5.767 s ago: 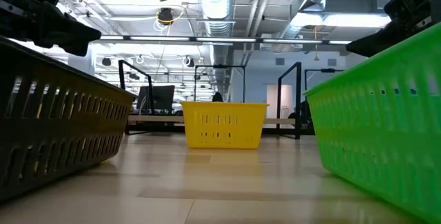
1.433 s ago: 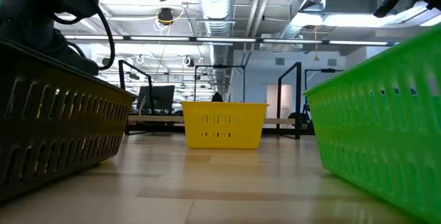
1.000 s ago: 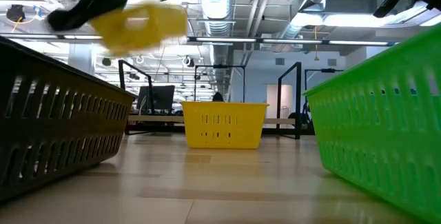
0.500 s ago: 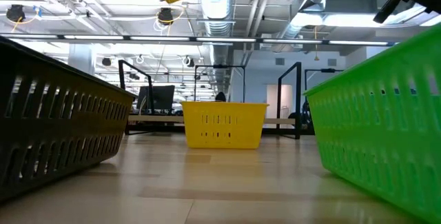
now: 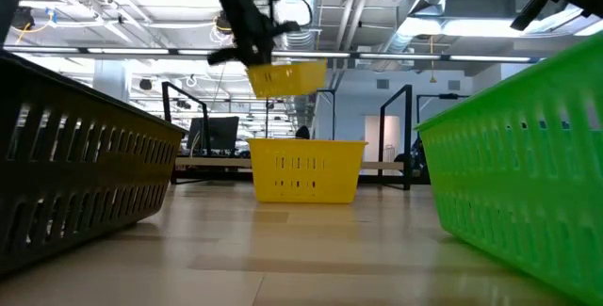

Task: Stack baskets on shelf by color
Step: Put the top left yellow bin on the shelf

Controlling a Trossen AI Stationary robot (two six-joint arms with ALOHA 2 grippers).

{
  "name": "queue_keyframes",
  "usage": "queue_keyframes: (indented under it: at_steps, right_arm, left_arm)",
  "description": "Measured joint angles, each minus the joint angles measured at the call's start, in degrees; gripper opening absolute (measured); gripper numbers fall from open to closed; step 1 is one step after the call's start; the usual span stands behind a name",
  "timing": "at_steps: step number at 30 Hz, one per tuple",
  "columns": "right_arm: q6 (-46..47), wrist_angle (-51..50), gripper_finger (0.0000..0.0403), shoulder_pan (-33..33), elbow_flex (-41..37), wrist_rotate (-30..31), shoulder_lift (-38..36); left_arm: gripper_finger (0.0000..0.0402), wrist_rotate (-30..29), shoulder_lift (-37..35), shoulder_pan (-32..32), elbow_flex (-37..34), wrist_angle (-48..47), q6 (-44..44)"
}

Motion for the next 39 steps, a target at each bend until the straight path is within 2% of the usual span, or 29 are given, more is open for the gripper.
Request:
queue_keyframes:
  at_steps: [4, 13, 23, 29, 34, 39]
  right_arm:
    - [0.0, -0.03, 0.0047, 0.0, 0.0, -0.14, 0.01]
    - [0.06, -0.71, 0.0047, 0.02, 0.0, -0.39, 0.0]
    - [0.04, -1.06, 0.0047, 0.02, 0.0, -0.59, 0.0]
    - [2.27, -2.73, 0.0047, 0.02, 0.0, -1.24, 0.0]
    - [2.89, -2.99, 0.0047, 0.02, 0.0, -1.64, 0.0]
    - [2.84, -3.01, 0.0047, 0.02, 0.0, -1.68, 0.0]
  left_arm:
    - [0.0, 4.89, 5.33, 1.26, 0.0, 3.75, -2.06]
    - [0.0, 8.39, 10.53, 1.51, -0.02, 4.13, -6.01]
    - [0.0, 4.98, 10.55, 2.52, -0.04, 3.31, -8.31]
    - [0.0, 2.91, 9.94, 2.92, -0.04, -7.54, -6.35]
    - [0.0, -2.62, 6.85, 2.73, -0.07, -14.4, -5.3]
    - [0.0, -5.76, 1.63, 2.52, -0.07, -14.8, -5.2]
